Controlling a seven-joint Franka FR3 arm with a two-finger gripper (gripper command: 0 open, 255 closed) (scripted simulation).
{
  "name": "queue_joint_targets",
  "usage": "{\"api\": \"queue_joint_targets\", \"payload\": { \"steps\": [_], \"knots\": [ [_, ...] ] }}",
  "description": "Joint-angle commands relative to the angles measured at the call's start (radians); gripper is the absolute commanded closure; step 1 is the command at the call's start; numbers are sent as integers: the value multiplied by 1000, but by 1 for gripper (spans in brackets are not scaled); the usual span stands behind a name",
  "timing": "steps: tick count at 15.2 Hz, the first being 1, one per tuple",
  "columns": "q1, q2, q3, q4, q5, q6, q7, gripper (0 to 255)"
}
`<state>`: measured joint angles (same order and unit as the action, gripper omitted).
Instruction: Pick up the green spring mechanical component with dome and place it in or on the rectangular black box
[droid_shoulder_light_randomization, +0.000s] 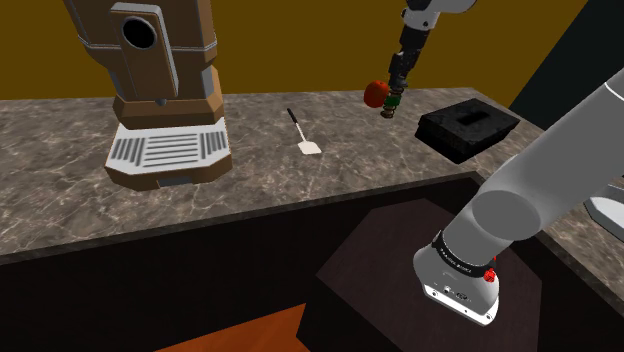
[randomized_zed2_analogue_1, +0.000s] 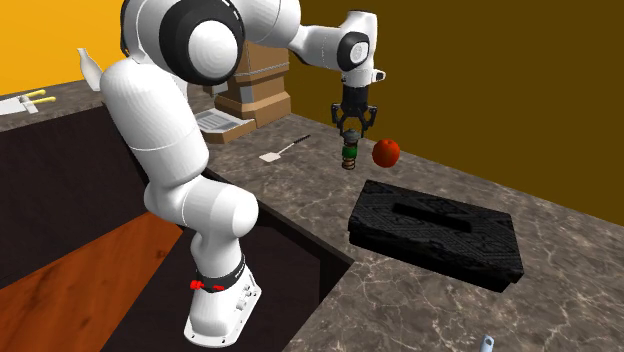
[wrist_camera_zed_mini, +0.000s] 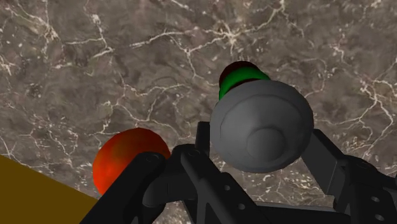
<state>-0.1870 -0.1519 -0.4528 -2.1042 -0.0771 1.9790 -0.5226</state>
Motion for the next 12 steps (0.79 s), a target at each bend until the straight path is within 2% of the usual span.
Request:
{"api": "queue_joint_targets", "payload": {
  "steps": [1,12],
  "knots": [
    [0,-6,1,21,-2,-27,0,255],
    [3,-23,10,153,-4,-175,3,255]
  ]
}}
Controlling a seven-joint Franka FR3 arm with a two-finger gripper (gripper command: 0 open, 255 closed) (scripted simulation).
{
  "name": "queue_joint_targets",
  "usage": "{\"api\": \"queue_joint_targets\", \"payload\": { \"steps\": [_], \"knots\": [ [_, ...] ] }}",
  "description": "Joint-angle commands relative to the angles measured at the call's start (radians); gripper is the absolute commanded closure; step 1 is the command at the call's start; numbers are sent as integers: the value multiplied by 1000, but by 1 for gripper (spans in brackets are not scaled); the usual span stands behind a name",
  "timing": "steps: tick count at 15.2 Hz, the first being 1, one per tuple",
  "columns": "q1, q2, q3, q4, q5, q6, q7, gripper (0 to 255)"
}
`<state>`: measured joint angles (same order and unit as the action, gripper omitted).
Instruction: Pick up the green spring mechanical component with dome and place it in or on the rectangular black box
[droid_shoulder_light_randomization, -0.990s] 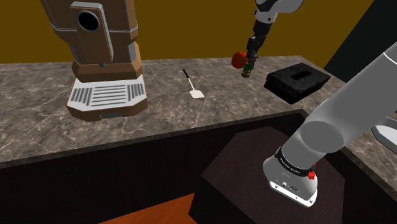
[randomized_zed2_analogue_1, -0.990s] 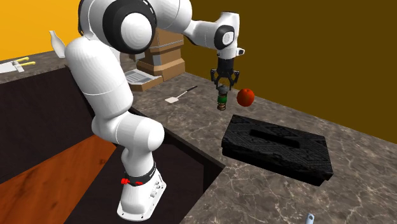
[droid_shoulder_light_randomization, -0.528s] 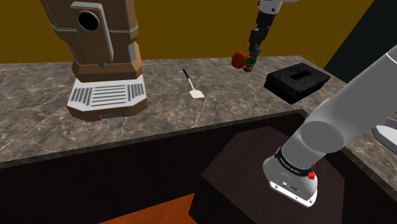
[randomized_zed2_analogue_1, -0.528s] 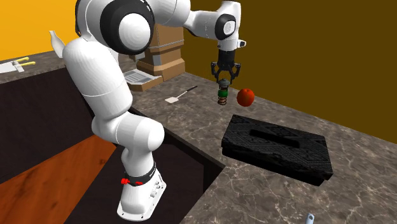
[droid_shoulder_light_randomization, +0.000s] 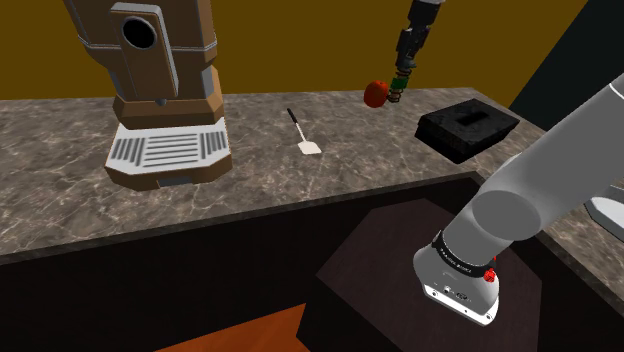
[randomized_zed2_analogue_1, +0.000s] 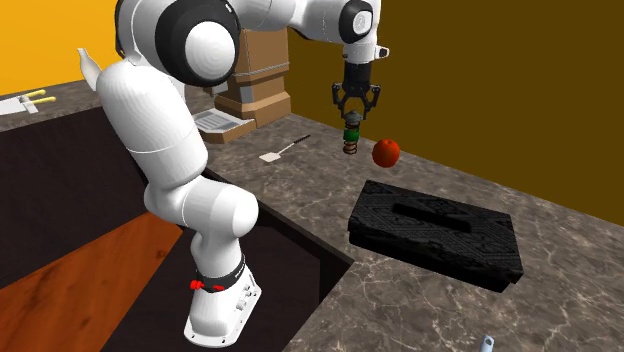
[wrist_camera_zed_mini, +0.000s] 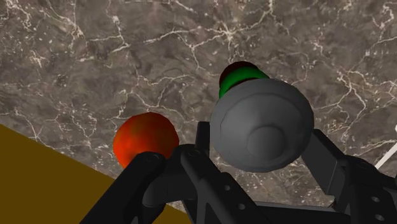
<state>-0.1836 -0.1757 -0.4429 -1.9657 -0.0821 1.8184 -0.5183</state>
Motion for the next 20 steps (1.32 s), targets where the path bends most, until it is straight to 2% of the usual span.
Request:
{"api": "queue_joint_targets", "payload": {
  "steps": [1,10,20],
  "knots": [
    [0,1,0,28,1,-27,-2,255],
    [3,9,3,146,6,-138,-6,255],
    [-88,-27,-130,187,-30,-198,-230,255]
  ]
}}
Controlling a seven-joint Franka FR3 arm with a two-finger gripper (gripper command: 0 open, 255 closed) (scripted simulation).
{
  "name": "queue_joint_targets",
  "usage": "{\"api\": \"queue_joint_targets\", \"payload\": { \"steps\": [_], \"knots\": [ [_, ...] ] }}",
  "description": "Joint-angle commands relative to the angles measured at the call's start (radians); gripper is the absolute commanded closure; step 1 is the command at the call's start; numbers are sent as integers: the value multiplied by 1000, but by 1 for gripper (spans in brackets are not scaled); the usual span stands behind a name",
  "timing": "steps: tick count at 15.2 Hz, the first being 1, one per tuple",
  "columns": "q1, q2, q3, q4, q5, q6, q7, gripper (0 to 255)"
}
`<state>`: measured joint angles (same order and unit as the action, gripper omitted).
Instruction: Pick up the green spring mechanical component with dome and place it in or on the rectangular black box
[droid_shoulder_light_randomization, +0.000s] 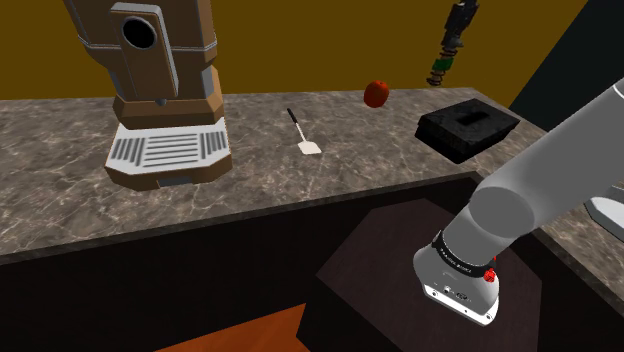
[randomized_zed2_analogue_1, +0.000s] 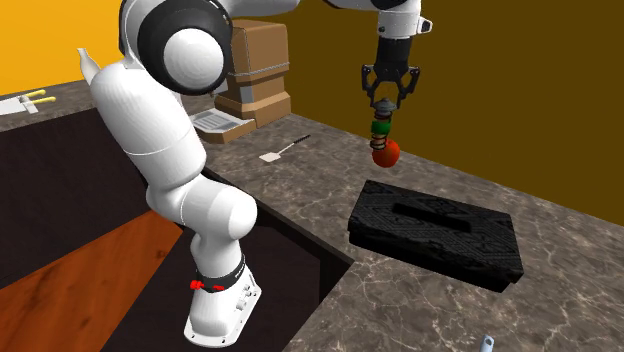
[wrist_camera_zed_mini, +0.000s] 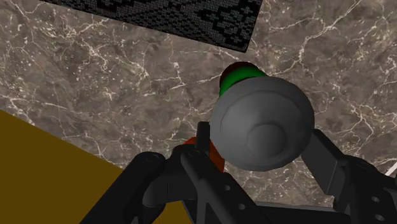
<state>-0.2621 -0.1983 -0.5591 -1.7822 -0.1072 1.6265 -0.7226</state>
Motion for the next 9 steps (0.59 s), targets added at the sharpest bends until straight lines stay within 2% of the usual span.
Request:
{"api": "queue_joint_targets", "payload": {
  "steps": [1,9],
  "knots": [
    [-18,-2,-29,14,-5,-13,-51,255],
    [-90,75,-172,142,26,-65,-276,255]
  ]
}}
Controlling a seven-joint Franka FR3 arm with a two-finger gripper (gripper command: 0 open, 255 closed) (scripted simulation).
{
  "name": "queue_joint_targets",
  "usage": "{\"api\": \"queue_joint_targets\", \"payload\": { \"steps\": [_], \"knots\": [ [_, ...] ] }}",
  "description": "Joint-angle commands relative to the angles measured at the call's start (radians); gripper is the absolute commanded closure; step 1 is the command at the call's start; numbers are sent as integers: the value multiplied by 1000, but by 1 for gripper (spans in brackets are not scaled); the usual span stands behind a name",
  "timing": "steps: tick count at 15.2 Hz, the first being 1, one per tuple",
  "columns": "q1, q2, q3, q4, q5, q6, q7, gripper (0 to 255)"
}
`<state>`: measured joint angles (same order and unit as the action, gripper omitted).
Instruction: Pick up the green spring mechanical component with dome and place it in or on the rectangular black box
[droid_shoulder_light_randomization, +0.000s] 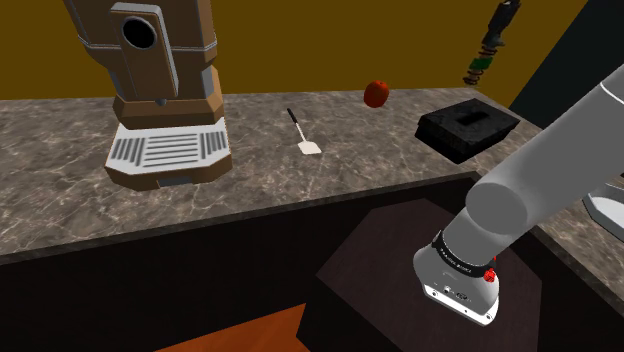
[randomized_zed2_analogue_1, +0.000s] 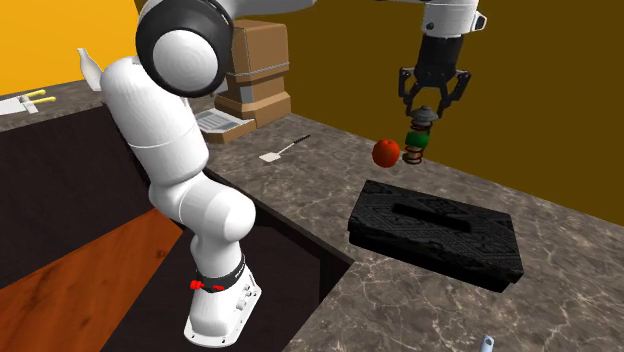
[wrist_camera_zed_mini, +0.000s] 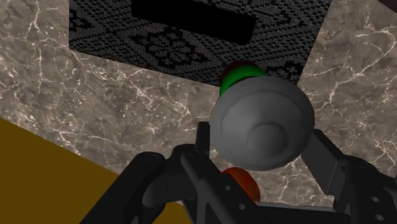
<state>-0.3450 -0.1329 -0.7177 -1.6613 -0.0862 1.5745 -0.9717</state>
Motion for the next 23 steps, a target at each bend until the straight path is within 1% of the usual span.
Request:
{"api": "queue_joint_targets", "payload": {
  "steps": [1,4,7,15,23],
  "knots": [
    [-17,27,-34,43,16,-21,-59,255],
    [-55,94,-97,119,61,-46,-162,255],
    [-111,182,-157,208,128,-77,-272,255],
    [-95,129,-141,54,87,42,-244,255],
    [-90,103,-135,-75,67,154,-230,255]
  ]
}}
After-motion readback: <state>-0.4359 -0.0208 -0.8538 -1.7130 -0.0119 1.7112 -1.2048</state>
